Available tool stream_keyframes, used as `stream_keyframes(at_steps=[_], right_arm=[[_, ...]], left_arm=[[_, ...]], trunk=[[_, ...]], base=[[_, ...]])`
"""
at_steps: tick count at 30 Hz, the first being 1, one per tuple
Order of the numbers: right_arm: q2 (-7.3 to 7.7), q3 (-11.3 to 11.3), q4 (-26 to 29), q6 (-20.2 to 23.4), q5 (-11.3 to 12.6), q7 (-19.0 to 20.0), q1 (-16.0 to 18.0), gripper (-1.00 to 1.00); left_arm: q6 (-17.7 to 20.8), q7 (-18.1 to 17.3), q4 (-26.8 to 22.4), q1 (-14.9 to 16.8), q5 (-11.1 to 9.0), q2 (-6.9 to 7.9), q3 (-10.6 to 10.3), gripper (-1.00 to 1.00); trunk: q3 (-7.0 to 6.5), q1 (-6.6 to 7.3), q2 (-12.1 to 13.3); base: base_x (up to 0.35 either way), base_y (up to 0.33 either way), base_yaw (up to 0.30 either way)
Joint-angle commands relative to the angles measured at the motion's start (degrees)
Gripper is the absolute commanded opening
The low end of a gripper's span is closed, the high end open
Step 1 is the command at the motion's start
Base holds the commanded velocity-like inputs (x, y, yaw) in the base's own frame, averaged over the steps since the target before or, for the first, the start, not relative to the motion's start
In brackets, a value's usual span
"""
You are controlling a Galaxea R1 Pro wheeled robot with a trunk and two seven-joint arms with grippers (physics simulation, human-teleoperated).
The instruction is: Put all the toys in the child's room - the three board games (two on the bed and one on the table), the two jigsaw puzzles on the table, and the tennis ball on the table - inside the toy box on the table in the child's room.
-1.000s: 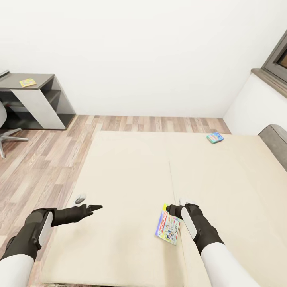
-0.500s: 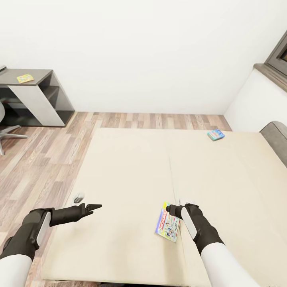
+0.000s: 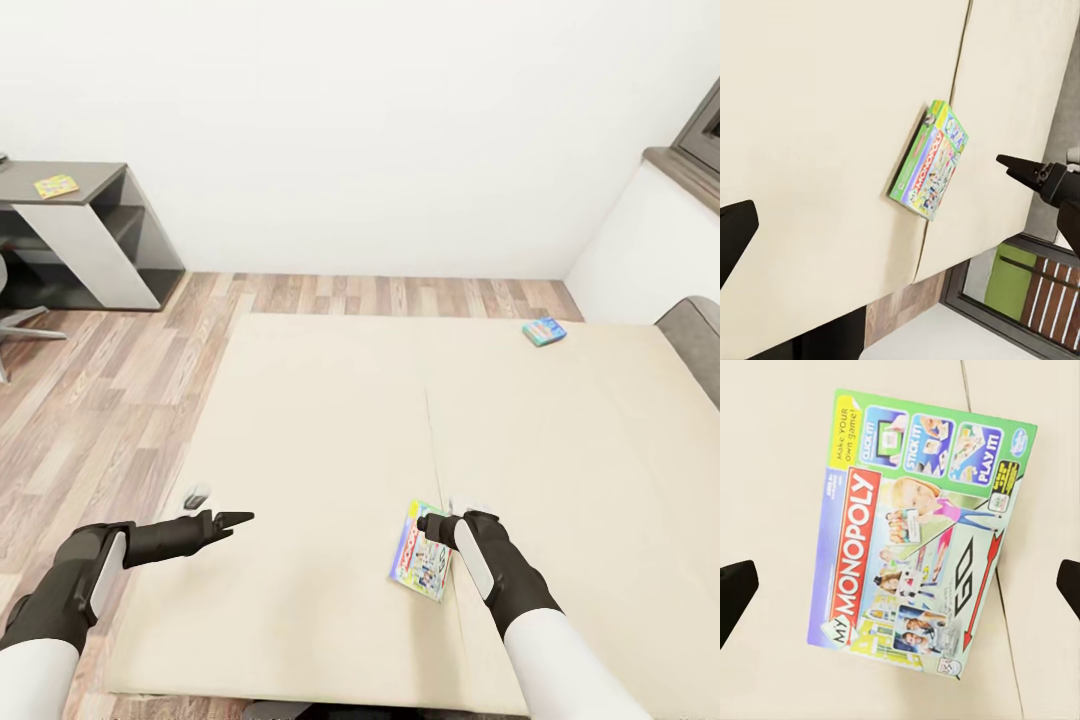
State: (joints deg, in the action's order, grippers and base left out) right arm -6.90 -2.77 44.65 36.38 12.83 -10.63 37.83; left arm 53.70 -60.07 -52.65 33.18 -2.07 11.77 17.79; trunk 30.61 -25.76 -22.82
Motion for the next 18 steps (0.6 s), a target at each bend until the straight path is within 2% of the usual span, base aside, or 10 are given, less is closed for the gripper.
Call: stream_keyframes(at_steps=[1, 18], right_arm=[[-0.05, -0.1, 0.1, 0.2, 0.6, -0.4, 0.0, 1.0], [-0.05, 0.0, 0.1, 0.2, 0.5, -0.5, 0.0, 1.0]], left_arm=[[0.5, 0.0, 0.0, 0.0, -0.2, 0.0, 0.1, 1.0], [0.4, -0.2, 0.0, 0.0, -0.3, 0.0, 0.3, 1.0]], trunk=[[0.18, -0.03, -0.1], [1.78, -0.03, -0.1]], base=[[0.0, 0.0, 0.0], [0.0, 0.0, 0.0]])
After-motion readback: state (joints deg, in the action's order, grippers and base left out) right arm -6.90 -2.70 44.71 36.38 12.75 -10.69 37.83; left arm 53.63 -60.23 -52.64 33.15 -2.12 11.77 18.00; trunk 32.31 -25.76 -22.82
